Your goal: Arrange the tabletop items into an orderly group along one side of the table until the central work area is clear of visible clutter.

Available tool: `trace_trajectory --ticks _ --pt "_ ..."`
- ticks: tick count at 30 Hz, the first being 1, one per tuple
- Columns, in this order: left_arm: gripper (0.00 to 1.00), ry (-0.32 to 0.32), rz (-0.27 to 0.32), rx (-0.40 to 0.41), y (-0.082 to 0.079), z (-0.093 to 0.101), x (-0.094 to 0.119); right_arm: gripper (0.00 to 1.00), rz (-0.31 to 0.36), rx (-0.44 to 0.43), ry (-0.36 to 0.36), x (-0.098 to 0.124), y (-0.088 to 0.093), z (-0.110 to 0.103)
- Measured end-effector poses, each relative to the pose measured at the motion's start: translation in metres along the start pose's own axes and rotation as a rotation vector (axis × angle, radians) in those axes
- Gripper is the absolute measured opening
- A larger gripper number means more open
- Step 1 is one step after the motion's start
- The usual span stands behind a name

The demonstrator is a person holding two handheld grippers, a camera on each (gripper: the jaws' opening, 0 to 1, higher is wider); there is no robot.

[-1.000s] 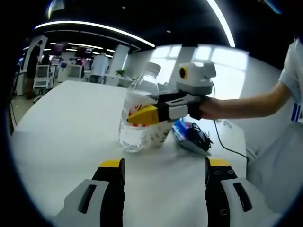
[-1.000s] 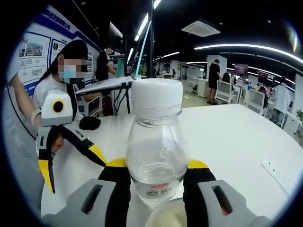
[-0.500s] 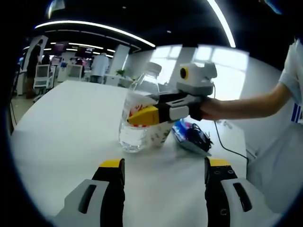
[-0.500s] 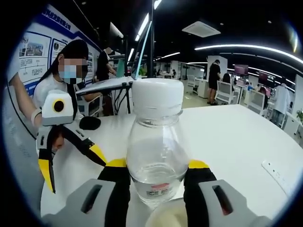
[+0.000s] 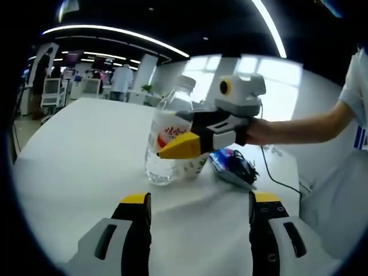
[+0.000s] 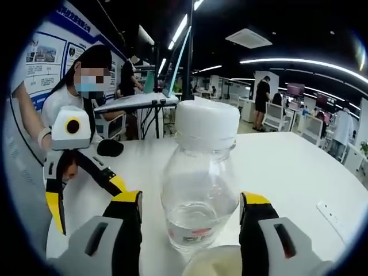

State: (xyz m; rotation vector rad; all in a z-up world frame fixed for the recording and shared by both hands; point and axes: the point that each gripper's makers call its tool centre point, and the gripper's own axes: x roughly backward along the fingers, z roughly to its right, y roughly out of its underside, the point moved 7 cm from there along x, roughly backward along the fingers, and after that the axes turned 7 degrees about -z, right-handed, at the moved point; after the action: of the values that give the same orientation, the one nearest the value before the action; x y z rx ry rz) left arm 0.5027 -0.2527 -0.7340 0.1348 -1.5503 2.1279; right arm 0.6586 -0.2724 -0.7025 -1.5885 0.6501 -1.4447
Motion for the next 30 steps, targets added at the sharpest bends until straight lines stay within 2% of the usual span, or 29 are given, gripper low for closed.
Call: trace_trajectory --ticks 9,15,30 --pt "0.67 0.001 -0.015 -0.021 -0.008 -0.003 -0.001 0.74 -0.033 0.005 -0.024 0.013 0.004 -0.001" --pt "0.68 0.001 -0.024 -0.042 -0.015 -0.005 0.0 0.73 -0.025 -0.032 -0.019 0.023 0.009 0.0" --pt "0.67 0.005 -0.037 -0.078 -0.028 0.0 0.004 0.74 -0.029 -0.038 -0.016 0.046 0.015 -0.013"
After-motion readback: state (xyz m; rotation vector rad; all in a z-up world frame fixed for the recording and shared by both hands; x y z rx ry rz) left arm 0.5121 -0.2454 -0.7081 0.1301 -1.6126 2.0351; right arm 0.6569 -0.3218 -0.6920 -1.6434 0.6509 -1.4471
